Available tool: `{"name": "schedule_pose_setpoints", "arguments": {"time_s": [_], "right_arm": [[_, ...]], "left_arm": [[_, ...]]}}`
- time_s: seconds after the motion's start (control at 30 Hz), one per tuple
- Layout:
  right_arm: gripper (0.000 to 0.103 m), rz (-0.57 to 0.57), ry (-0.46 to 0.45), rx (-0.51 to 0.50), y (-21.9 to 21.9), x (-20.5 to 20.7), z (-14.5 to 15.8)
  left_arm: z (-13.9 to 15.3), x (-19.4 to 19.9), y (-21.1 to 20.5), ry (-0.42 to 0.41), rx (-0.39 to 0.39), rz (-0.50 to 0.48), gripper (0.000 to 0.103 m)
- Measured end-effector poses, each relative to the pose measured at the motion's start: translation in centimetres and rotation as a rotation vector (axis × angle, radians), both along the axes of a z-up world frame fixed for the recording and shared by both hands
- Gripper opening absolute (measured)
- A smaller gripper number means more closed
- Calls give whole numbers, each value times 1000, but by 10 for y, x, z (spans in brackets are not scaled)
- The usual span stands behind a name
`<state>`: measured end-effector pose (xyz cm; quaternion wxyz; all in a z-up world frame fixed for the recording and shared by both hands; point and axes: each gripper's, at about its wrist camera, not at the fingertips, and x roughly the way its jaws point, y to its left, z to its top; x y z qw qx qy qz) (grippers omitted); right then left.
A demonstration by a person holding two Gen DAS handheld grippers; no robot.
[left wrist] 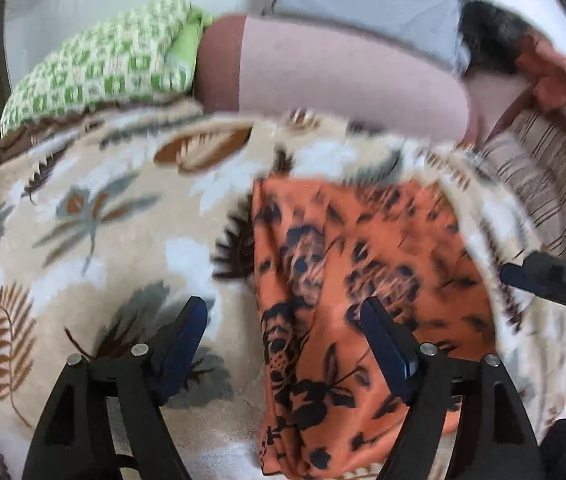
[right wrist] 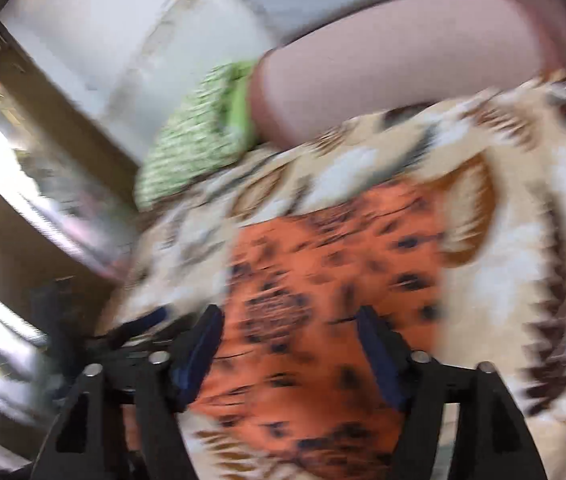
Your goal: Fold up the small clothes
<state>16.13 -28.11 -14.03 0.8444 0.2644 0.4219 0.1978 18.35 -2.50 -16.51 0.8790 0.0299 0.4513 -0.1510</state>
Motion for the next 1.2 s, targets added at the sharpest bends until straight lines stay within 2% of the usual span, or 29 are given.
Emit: {"name": "schedule_pose_setpoints", "arguments": {"time_s": [0.03, 0.07, 0.1, 0.13, 0.23, 0.27, 0.33, 0.37, 0.43, 0.5, 0.53, 0.7, 0.87, 1.07, 1.2], "right_arm": [[77, -14, 78, -27, 6, 10, -22], [77, -39, 195, -51, 5, 18, -53], [76, -59, 203, -40, 4, 17, -60], [76, -78, 156, -47, 5, 12, -49], [77, -85, 62, -149, 17, -12, 4], [79, -103, 17, -229, 23, -27, 24], [88, -118, -25, -303, 30, -47, 43], [88, -122, -47, -339, 36, -64, 53], [91, -129, -56, -389, 42, -89, 59], [101, -146, -57, -437, 37, -128, 69], [103, -158, -68, -463, 39, -141, 71], [103, -216, -93, -526, 49, -195, 81], [103, -216, -126, -578, 54, -220, 92], [103, -218, -144, -611, 55, -227, 101], [103, -211, -150, -631, 55, -228, 103]], "left_arm": [[-21, 6, 0, 77, 56, 16, 80], [-39, 9, 3, 156, 57, 30, 81], [-39, 5, 8, 160, 10, 54, 81], [-33, 0, 12, 146, -7, 77, 81], [5, -25, 16, 52, 41, 87, 81], [20, -36, 18, 16, 49, 98, 85], [44, -57, 22, -35, 42, 123, 89], [56, -70, 24, -57, 36, 138, 93], [72, -90, 28, -82, 30, 162, 98], [87, -113, 31, -115, 24, 191, 98], [91, -118, 32, -123, 19, 203, 98], [113, -157, 42, -161, -67, 243, 98], [122, -181, 40, -181, -80, 231, 98], [132, -198, 26, -214, -14, 185, 99], [132, -198, 16, -203, 5, 150, 99]]}}
